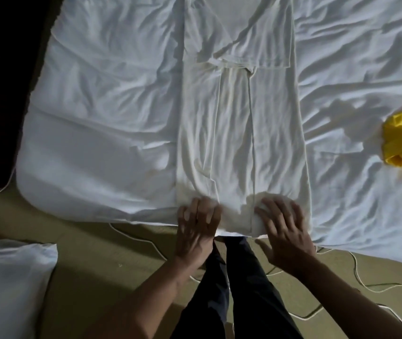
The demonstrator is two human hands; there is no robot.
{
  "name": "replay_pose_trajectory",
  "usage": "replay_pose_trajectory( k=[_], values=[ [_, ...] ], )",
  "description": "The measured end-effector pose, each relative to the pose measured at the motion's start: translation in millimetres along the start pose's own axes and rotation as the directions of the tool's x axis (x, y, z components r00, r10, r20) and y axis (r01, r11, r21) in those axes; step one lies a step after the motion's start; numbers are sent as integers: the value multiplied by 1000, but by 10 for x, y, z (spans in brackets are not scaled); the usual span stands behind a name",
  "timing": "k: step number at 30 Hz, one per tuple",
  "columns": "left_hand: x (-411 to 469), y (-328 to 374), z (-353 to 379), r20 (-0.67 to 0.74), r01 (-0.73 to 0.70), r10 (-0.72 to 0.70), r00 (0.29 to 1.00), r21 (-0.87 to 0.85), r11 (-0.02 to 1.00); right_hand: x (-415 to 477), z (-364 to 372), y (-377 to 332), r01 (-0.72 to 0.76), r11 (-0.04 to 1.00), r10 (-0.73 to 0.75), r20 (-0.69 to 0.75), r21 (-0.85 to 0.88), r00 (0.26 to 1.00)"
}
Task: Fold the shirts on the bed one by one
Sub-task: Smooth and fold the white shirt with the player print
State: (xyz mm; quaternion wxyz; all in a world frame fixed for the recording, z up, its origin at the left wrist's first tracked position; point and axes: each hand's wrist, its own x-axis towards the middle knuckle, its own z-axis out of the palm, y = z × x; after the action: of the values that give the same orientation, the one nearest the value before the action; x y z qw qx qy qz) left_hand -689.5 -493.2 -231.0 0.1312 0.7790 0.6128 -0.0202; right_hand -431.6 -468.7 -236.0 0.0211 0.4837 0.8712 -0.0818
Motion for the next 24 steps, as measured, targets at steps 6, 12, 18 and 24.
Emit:
replay_pose_trajectory(
  k=[6, 12, 18, 24],
  values=[
    [38, -105, 24, -73, -95, 101, 992, 75, 993, 99, 5, 76, 37, 998, -30, -112, 59, 993],
    [70, -218, -93, -201, -126, 128, 971, 27, 992, 169, -93, 135, 92, 985, -57, -233, 146, 971],
    [468, -206, -642, 28, 37, -33, 999, -187, 982, 475, -458, 155, -41, 969, 97, -225, 242, 970],
    [1290, -550, -1285, 220, 168, -119, 968, -219, 961, 1187, -830, 341, -210, 942, 274, -235, 264, 933]
  ],
)
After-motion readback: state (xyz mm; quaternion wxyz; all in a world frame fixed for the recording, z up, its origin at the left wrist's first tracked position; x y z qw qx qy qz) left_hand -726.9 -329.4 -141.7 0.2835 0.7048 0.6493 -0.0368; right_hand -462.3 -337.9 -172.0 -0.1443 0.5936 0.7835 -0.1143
